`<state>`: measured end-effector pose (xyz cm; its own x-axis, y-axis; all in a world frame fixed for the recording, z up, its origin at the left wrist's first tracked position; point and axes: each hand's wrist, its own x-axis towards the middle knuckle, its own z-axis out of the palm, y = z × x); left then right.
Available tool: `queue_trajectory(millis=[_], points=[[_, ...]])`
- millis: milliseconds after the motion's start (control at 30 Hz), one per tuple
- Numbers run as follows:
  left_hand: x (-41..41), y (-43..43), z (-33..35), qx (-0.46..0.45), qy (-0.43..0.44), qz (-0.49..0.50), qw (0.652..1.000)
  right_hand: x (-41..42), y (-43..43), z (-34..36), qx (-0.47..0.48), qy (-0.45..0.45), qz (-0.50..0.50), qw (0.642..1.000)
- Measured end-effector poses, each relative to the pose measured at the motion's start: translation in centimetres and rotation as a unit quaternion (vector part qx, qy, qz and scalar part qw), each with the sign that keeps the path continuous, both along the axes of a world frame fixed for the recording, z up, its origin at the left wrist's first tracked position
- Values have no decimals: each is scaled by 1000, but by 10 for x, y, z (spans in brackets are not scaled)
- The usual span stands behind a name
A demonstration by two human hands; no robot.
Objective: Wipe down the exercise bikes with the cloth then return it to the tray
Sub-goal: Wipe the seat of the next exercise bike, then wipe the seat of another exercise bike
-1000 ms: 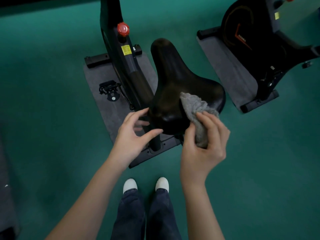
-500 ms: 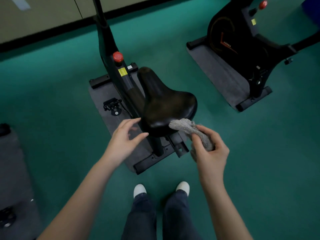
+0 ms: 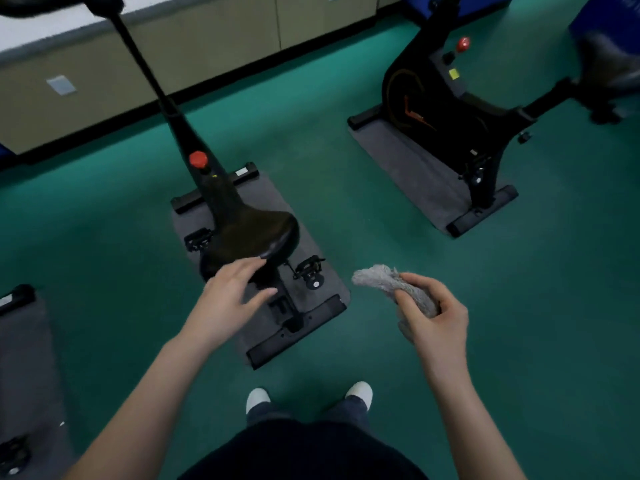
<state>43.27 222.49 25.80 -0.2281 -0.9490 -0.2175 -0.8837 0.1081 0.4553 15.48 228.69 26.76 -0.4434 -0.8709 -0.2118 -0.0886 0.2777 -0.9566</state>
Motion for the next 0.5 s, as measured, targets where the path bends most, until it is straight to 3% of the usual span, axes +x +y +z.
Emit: queue_trajectory(millis=[167,500], points=[[-104,-2,-1,-14,-114,-118,986,-89,39,3,11,-5,-88,996],[-264,-28,3,-57,-141,-258,954,-204,61,7,6,6,-227,974]])
